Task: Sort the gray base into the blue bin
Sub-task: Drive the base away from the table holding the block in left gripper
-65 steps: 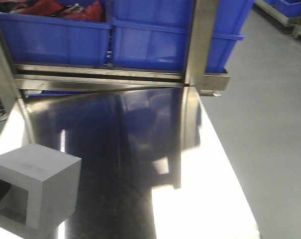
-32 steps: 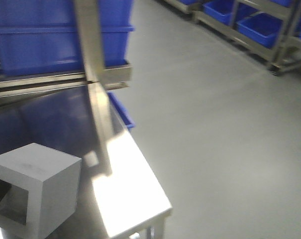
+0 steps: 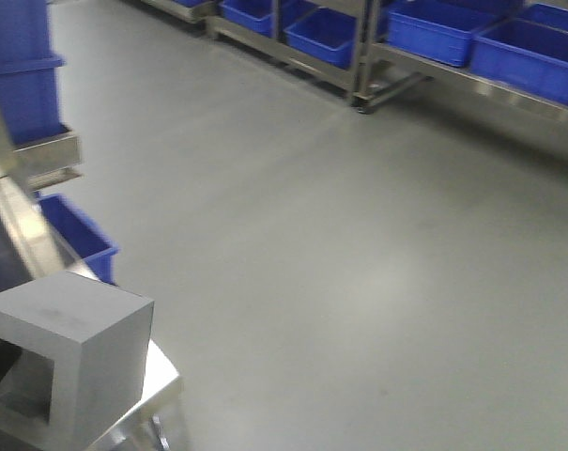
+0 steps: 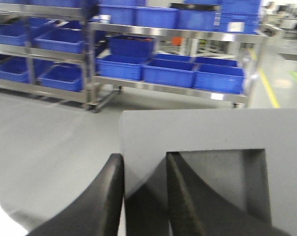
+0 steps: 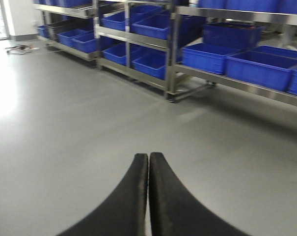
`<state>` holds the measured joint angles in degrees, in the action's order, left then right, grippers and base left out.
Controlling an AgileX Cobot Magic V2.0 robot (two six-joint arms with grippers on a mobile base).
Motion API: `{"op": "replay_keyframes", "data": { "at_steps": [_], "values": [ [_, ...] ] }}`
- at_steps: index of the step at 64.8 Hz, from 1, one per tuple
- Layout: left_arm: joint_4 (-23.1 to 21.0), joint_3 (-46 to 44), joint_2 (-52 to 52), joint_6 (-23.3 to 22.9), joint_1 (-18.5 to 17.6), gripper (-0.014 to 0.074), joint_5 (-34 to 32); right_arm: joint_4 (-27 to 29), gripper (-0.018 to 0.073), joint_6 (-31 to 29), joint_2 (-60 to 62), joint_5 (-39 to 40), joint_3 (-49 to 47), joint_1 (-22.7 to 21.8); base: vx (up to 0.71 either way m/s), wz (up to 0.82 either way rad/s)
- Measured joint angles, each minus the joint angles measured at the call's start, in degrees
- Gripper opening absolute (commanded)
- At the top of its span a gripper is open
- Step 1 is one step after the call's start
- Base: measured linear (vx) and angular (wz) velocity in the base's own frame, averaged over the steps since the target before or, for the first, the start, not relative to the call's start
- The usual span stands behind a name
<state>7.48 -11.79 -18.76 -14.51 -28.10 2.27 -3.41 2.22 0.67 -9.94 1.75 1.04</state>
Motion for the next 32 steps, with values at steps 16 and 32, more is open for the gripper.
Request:
{"op": "replay_keyframes", "data": {
  "at_steps": [16, 32],
  "values": [
    [0.00, 0.00, 0.00, 0.00, 0.00, -0.0006, 0.00, 0.00, -0.0009, 0.00, 0.00, 0.00, 0.00, 0.00, -0.04, -0.63],
    [0.00, 0.00, 0.00, 0.00, 0.00, -0.0006, 0.00, 0.00, -0.0009, 0.00, 0.00, 0.00, 0.00, 0.00, -0.02, -0.73]
  ]
}}
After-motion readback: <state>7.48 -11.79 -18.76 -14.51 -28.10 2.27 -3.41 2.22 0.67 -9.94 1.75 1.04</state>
